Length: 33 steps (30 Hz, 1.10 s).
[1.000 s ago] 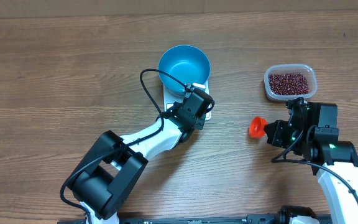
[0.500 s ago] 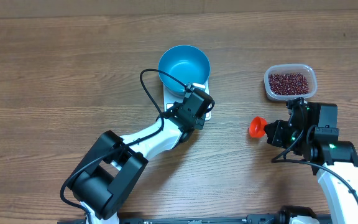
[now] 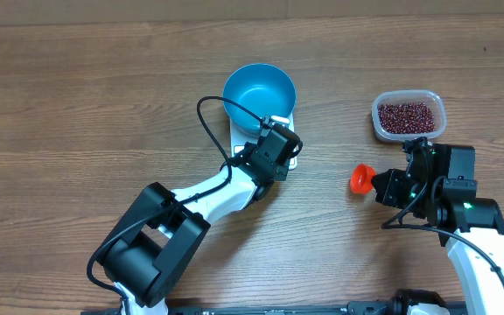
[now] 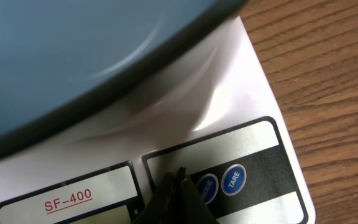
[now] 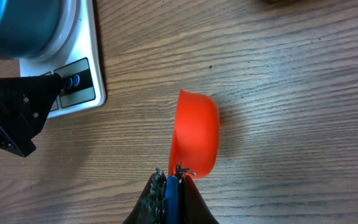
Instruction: Scoop item into bowl and weigh 150g on scale
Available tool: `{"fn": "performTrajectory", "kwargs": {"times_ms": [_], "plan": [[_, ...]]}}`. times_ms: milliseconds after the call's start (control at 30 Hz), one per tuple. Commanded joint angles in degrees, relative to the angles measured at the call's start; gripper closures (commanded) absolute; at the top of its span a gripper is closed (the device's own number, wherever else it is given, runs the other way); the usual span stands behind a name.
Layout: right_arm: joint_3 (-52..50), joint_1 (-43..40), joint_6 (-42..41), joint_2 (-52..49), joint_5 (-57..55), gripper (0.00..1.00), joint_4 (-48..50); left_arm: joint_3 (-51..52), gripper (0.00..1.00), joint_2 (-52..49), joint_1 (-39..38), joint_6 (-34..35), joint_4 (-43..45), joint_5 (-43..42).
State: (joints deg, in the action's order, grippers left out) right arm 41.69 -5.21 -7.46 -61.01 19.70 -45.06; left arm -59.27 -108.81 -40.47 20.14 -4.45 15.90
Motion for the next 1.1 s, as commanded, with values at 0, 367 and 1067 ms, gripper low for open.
{"fn": "performTrajectory", "kwargs": {"times_ms": [0, 367, 1067], "plan": [[1.9, -0.3, 0.4, 0.9, 1.0, 0.96, 0.4, 0.2, 0.96, -1.8, 0.0, -2.0, -0.2, 1.0], [1.9, -0.3, 0.4, 0.9, 0.9, 0.96, 0.4, 0.2, 0.96, -1.8, 0.0, -2.0, -0.1, 1.0], [1.8, -0.3, 0.4, 0.9, 0.9, 0.96, 0.7, 0.2, 0.96, -1.8, 0.0, -5.0, -0.9, -0.9]]}}
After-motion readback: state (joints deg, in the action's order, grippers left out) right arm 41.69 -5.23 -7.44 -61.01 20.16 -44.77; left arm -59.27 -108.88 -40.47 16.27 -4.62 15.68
